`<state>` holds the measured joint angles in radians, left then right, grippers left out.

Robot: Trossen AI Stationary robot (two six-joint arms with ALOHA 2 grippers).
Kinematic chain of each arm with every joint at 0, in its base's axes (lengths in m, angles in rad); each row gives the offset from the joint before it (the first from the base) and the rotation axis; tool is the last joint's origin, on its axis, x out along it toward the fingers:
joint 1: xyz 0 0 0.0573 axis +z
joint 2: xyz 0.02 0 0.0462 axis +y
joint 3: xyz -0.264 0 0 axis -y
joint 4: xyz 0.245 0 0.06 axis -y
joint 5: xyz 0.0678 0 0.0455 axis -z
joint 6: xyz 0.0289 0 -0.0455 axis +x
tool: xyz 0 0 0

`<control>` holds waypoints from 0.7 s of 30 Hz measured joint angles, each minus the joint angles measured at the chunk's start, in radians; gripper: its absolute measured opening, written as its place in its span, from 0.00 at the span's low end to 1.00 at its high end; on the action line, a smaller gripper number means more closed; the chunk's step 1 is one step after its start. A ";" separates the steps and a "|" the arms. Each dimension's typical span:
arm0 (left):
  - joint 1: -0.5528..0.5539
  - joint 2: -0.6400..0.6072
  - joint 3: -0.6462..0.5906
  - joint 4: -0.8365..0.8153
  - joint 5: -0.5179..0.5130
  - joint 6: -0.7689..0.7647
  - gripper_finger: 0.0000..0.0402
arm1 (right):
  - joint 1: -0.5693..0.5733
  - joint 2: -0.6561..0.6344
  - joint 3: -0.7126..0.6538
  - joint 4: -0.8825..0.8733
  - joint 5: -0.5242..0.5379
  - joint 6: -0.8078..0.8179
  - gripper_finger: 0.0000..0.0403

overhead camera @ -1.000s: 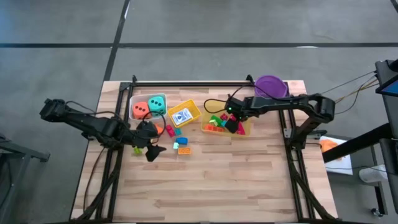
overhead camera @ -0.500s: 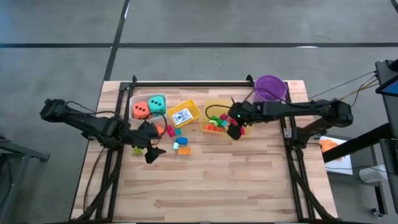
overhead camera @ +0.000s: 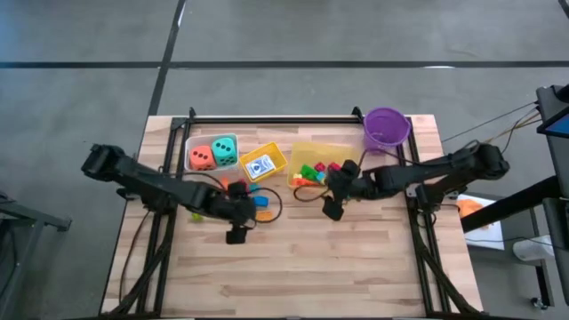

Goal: Pick & Place Toys
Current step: Put the dark yellow game piece into the yellow bin

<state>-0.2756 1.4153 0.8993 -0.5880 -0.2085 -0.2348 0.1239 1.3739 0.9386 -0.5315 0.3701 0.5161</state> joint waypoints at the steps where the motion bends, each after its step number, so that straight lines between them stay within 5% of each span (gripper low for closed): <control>1: 0.006 0.022 0.000 0.004 -0.001 0.000 0.92 | 0.015 0.005 0.000 -0.002 0.018 0.001 0.74; 21: 0.043 0.280 0.005 0.155 0.005 0.030 0.92 | 0.083 0.039 0.000 0.016 0.103 0.053 0.74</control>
<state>-0.2325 1.6951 0.9047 -0.4333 -0.2033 -0.2050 0.2070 1.4125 0.9386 -0.5155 0.4732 0.5694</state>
